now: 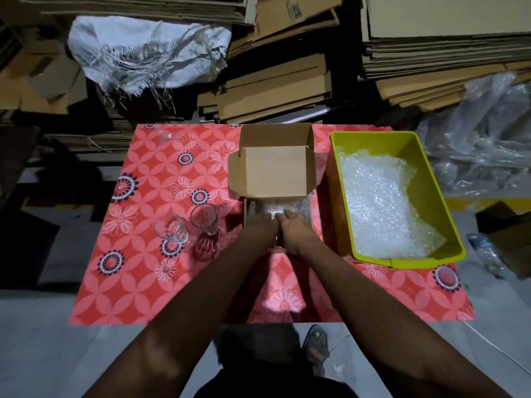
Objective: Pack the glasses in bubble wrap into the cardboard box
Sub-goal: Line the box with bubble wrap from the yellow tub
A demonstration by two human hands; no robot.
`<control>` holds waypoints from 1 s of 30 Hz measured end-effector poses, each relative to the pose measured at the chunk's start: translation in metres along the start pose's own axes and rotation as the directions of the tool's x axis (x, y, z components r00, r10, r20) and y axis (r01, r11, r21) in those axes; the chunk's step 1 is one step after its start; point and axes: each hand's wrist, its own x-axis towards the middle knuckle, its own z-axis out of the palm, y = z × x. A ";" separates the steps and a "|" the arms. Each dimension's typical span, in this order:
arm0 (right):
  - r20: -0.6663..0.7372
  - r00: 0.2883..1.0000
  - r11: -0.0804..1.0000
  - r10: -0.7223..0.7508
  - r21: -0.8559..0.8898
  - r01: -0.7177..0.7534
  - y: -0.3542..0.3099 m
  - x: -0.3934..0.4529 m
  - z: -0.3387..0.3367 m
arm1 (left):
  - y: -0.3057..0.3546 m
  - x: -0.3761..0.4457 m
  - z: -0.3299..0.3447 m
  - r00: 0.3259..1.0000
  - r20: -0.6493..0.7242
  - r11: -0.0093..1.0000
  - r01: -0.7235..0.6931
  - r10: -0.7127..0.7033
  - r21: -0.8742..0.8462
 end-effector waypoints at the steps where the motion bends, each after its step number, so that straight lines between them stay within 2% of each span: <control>1: 0.008 1.000 1.000 -0.001 -0.021 0.001 0.000 0.000 0.000 | -0.001 0.002 0.001 1.000 0.002 1.000 0.001 -0.001 0.010; 8: 0.060 0.998 0.995 -0.032 -0.095 0.037 0.002 0.003 -0.005 | 0.001 0.010 0.003 0.997 0.023 0.996 0.073 -0.074 0.054; 13: 0.035 0.999 0.998 0.039 -0.058 -0.037 -0.001 0.001 -0.012 | -0.003 0.014 -0.004 0.992 0.097 0.997 0.079 -0.078 -0.016; 17: 0.041 0.992 0.993 0.118 -0.004 -0.118 0.001 -0.004 -0.010 | -0.003 0.012 -0.005 0.994 0.102 0.999 0.048 -0.049 0.012; 20: 0.071 0.991 0.992 0.114 0.045 -0.118 0.000 -0.006 -0.012 | -0.010 0.029 0.018 0.992 0.114 0.998 0.053 -0.055 0.025; 23: 0.040 0.991 0.989 0.126 0.075 -0.128 -0.003 -0.011 -0.013 | -0.017 0.047 0.040 0.991 0.124 0.998 0.048 -0.054 0.051; 26: 0.074 0.983 0.983 0.170 0.064 -0.175 -0.002 -0.016 -0.013 | -0.003 0.020 0.007 0.992 0.121 0.997 0.038 -0.045 0.063; 30: 0.128 0.974 0.976 0.187 0.087 -0.199 -0.004 -0.012 -0.016 | -0.004 0.015 0.004 0.990 0.109 0.996 0.085 -0.087 0.029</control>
